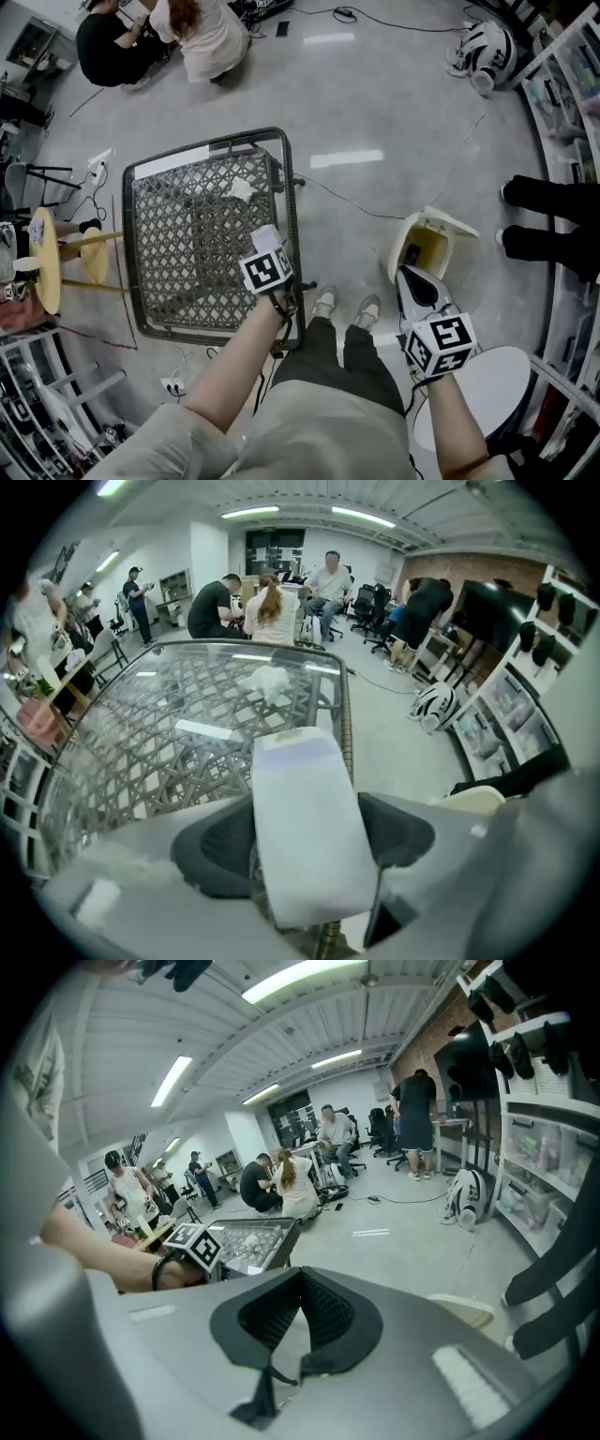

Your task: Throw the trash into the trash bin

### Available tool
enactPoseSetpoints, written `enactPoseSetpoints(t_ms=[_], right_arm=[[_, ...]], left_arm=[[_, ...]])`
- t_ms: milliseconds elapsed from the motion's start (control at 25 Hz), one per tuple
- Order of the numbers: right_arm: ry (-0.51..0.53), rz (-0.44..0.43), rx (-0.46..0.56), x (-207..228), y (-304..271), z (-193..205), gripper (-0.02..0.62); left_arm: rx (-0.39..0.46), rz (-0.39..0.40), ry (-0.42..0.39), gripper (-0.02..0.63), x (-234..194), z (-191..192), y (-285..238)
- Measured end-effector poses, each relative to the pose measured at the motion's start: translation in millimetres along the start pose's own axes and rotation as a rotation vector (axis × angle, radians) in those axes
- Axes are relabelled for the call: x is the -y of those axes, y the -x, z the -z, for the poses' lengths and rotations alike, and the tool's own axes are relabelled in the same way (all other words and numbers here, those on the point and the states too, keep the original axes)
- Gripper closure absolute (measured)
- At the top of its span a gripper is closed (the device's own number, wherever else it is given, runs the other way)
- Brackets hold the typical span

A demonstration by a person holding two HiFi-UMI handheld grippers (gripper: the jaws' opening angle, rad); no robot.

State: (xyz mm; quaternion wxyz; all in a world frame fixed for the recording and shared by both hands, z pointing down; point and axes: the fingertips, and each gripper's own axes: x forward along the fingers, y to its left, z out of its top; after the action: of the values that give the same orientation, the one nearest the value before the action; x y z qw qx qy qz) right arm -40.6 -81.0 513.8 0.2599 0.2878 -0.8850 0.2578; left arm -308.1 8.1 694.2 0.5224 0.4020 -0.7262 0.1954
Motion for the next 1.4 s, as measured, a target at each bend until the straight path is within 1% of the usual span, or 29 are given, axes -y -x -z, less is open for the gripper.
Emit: enactPoseSetpoints(t_ms=[40, 160, 320, 400, 480, 560, 640, 680, 760, 840, 920, 1000, 1160, 1400], right_arm=[[-0.016, 0.008, 0.008, 3.9, 3.2, -0.7, 0.592], [-0.055, 0.051, 0.035, 18.1, 17.1, -0.8, 0.592], [-0.082, 0.108, 0.061, 38.2, 39.3, 1.1, 0.592], [-0.101, 0.148, 0.08, 48.3, 50.6, 1.3, 0.592], [-0.128, 0.195, 0.103, 58.7, 62.6, 3.5, 0.592], [-0.158, 0.237, 0.121, 71.1, 75.0, 8.2, 0.592], [-0.19, 0.275, 0.134, 86.5, 87.1, 15.9, 0.592], [-0.206, 0.294, 0.139, 95.0, 93.0, 20.9, 0.592], [-0.239, 0.333, 0.147, 112.6, 104.8, 32.3, 0.592], [-0.27, 0.371, 0.159, 130.4, 116.0, 44.0, 0.592], [-0.295, 0.403, 0.169, 147.7, 124.4, 56.7, 0.592], [-0.314, 0.426, 0.17, 163.0, 129.7, 70.7, 0.592], [-0.336, 0.453, 0.163, 186.1, 134.1, 97.3, 0.592], [-0.364, 0.472, 0.148, 206.7, 125.6, 142.5, 0.592]], left_arm=[[0.014, 0.02, -0.015, 0.252, 9.1, -5.3, 5.4], [0.051, 0.101, -0.103, 0.252, 48.6, -20.1, 23.2], [0.091, 0.224, -0.134, 0.252, 108.2, -37.7, 47.3], [0.097, 0.284, -0.197, 0.252, 142.4, -43.8, 51.9], [0.084, 0.353, -0.275, 0.252, 179.7, -44.4, 55.1], [0.065, 0.424, -0.335, 0.252, 217.4, -40.8, 59.4], [0.051, 0.472, -0.402, 0.252, 252.4, -32.9, 60.1], [0.043, 0.488, -0.447, 0.252, 268.8, -25.6, 58.8], [0.024, 0.521, -0.563, 0.252, 300.0, -3.5, 55.2], [0.003, 0.555, -0.69, 0.252, 327.5, 25.7, 50.2], [-0.024, 0.579, -0.783, 0.252, 348.0, 55.4, 41.4], [-0.058, 0.583, -0.841, 0.252, 360.2, 83.0, 26.3], [-0.113, 0.574, -0.927, 0.253, 375.8, 127.5, -9.7], [-0.178, 0.542, -1.039, 0.252, 380.7, 182.2, -78.5]])
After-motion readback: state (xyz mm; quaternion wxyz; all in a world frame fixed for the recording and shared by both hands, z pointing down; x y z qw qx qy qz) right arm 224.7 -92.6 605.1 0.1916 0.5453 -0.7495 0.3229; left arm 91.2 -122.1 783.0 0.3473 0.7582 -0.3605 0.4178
